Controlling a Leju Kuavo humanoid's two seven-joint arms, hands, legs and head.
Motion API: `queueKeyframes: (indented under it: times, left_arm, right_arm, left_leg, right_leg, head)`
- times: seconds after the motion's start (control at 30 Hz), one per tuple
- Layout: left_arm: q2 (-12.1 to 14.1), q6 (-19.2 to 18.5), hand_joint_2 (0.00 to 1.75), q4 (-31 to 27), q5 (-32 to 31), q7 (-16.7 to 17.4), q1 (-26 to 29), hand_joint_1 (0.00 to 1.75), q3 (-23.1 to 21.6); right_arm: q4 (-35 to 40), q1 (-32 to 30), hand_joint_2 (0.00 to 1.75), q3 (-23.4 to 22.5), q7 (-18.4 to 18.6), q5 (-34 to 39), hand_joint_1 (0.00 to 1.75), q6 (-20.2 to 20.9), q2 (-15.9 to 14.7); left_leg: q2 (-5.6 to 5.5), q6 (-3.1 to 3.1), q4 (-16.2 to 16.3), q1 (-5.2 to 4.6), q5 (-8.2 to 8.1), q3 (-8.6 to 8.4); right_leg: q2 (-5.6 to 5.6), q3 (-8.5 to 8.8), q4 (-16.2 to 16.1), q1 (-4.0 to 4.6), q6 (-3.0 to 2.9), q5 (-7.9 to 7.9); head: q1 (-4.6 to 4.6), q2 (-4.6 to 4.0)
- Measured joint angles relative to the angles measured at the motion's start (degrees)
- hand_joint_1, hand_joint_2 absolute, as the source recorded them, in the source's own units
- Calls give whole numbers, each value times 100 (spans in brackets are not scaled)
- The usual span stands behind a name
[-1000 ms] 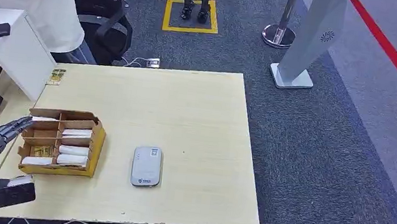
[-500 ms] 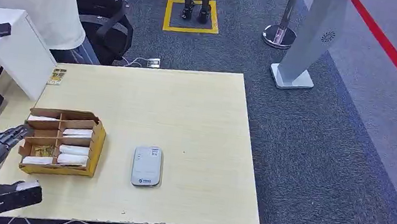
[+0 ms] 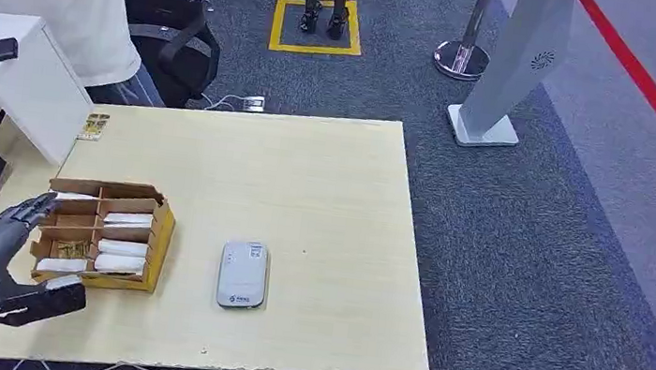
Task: Pass the card to the sensor for recognition and then transmit it.
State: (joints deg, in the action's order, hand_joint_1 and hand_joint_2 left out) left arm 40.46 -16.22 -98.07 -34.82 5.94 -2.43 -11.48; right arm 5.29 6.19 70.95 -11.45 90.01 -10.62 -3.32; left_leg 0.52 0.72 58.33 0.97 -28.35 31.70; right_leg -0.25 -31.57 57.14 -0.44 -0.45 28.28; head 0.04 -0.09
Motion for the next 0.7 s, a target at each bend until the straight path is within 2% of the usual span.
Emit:
queueKeyframes:
  times: [0.17,0.3,0.7]
  left_arm:
    - [-7,-24,175,103,177,-44,-133,0,-149]
    - [116,-57,175,103,337,-24,-122,0,-212]
    - [367,-50,175,-107,516,83,268,0,-221]
  right_arm:
    - [0,5,0,28,15,2,0,-7,0]
    - [-2,5,0,35,20,2,0,-9,0]
    - [-7,5,0,44,50,2,0,-7,0]
  left_leg:
    - [3,0,0,0,0,0]
    - [2,0,0,1,0,1]
    - [2,0,0,4,0,1]
  right_leg:
    - [1,0,0,0,0,0]
    - [1,0,0,1,-1,1]
    - [1,0,0,4,-1,1]
  head:
    - [-2,0]
    - [2,0]
    - [0,0]
